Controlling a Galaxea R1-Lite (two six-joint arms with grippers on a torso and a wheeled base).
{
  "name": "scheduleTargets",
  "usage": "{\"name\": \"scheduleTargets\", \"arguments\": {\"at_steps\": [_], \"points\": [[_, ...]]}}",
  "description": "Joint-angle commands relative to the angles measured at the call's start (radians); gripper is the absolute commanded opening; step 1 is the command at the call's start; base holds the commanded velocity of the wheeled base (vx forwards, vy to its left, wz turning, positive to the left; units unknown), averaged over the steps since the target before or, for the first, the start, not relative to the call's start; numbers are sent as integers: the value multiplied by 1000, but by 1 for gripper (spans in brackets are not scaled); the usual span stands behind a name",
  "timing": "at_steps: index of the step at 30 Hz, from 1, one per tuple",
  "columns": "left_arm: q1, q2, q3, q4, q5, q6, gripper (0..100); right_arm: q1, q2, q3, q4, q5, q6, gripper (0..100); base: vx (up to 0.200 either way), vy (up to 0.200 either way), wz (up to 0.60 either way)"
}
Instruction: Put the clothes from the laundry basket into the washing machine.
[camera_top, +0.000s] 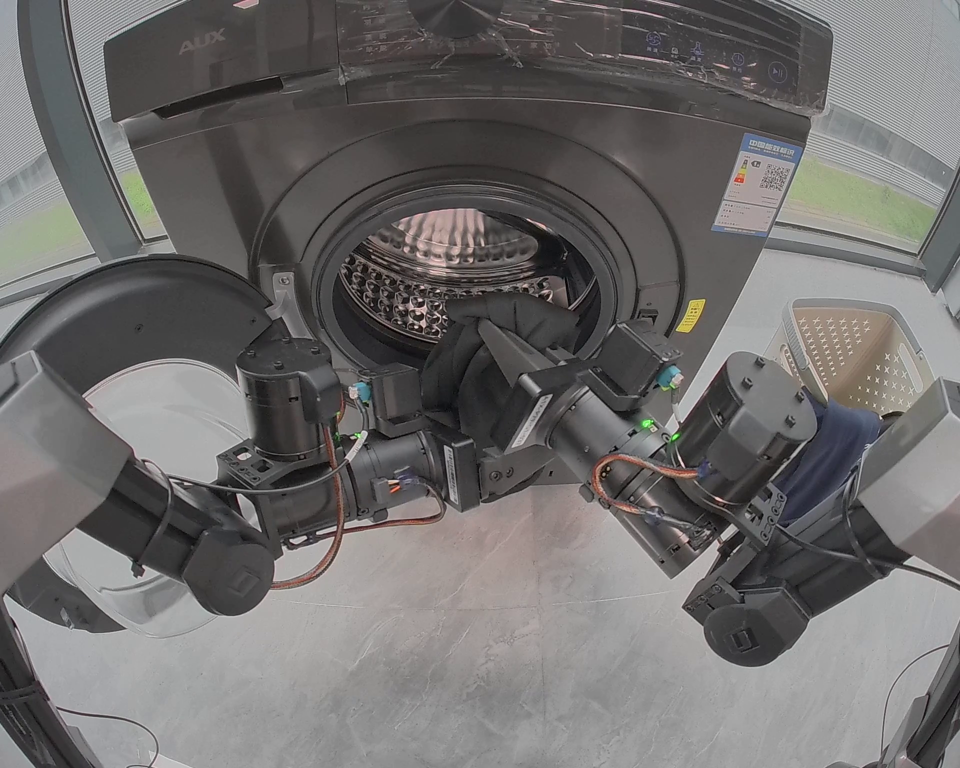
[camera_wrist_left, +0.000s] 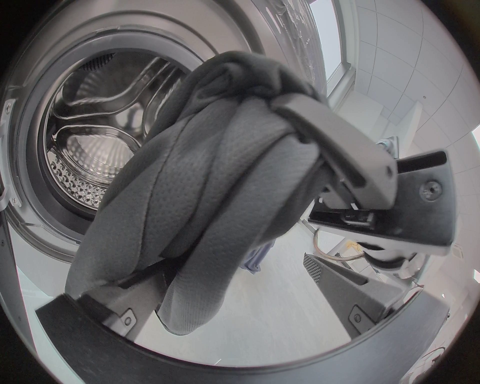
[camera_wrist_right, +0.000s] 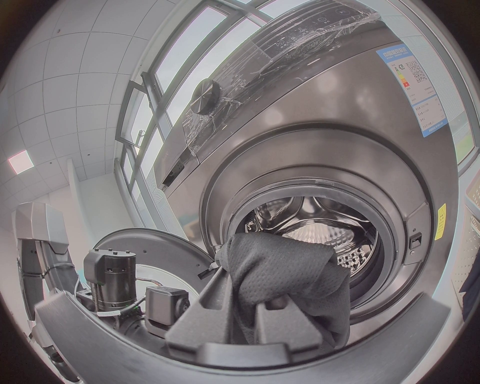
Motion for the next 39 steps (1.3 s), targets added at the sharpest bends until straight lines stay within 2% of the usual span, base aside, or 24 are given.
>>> {"name": "scheduleTargets", "arguments": {"at_steps": [1,5,9,12,13,19,29,34,35,39], "points": [[-3,57,-19,-15,16,1,100,2,0,-1,-1,0,0,0,0,0,0],[-4,72,-39,-27,24,-1,100,2,-1,2,-1,0,0,0,0,0,0],[-3,78,-55,-36,59,-2,100,2,-1,2,-3,-1,2,0,0,0,0],[-3,80,-59,-47,61,-2,100,4,0,2,-3,0,2,0,0,0,0],[-3,80,-59,-47,61,-2,0,4,0,2,-3,0,2,0,0,0,0],[-10,78,-66,-53,81,-5,0,2,0,2,-3,-1,3,0,0,0,0],[-39,12,-19,-62,81,-7,0,-1,2,4,-1,-1,8,0,0,0,0],[-58,-8,4,-62,81,-5,0,0,2,68,-4,9,37,0,0,0,0],[-58,-8,4,-62,81,-7,0,0,0,79,-10,12,45,100,0,0,0],[-53,0,-5,-62,84,-5,0,0,-9,93,-24,20,60,100,0,0,0]]}}
